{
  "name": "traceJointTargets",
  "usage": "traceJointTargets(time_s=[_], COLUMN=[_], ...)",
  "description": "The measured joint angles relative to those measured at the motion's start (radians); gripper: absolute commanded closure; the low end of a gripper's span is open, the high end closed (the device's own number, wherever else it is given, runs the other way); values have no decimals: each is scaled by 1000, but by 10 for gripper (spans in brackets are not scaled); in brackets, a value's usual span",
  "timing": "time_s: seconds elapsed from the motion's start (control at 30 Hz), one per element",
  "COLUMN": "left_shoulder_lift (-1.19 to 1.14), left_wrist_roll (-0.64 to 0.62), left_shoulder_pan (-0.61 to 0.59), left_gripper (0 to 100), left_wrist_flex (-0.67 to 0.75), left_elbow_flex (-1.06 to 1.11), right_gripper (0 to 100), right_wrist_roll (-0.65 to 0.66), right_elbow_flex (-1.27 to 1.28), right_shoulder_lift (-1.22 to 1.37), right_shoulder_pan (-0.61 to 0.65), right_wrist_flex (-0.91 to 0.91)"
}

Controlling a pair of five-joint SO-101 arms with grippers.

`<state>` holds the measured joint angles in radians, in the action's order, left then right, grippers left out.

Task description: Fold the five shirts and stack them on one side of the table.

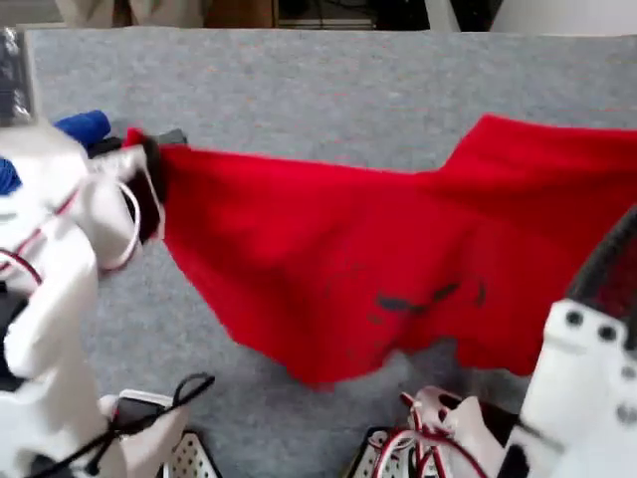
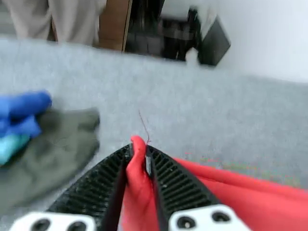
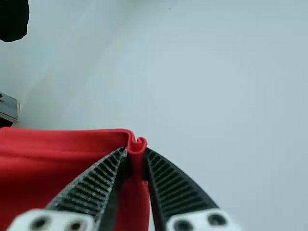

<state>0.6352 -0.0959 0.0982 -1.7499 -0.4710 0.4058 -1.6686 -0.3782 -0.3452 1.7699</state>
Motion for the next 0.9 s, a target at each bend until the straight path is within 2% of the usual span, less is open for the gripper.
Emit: traceJointTargets(time_s=[0.3, 0.63, 0.77, 0.9], left_shoulder_lift=[345, 402, 402, 402], left_wrist_roll=[0, 0, 0, 0], left_shoulder_pan=[-5, -5, -5, -5], left_gripper=[981, 981, 981, 981], left_wrist_flex=[18, 80, 86, 141], left_elbow_flex=[49, 57, 72, 181], right_gripper=[994, 994, 994, 994], right_wrist_roll=[0, 0, 0, 0], right_elbow_flex=[0, 15, 112, 275], right_shoulder_lift=[-143, -163, -164, -164], right_shoulder_pan=[0, 0, 0, 0], right_wrist_flex=[-11, -72, -72, -74])
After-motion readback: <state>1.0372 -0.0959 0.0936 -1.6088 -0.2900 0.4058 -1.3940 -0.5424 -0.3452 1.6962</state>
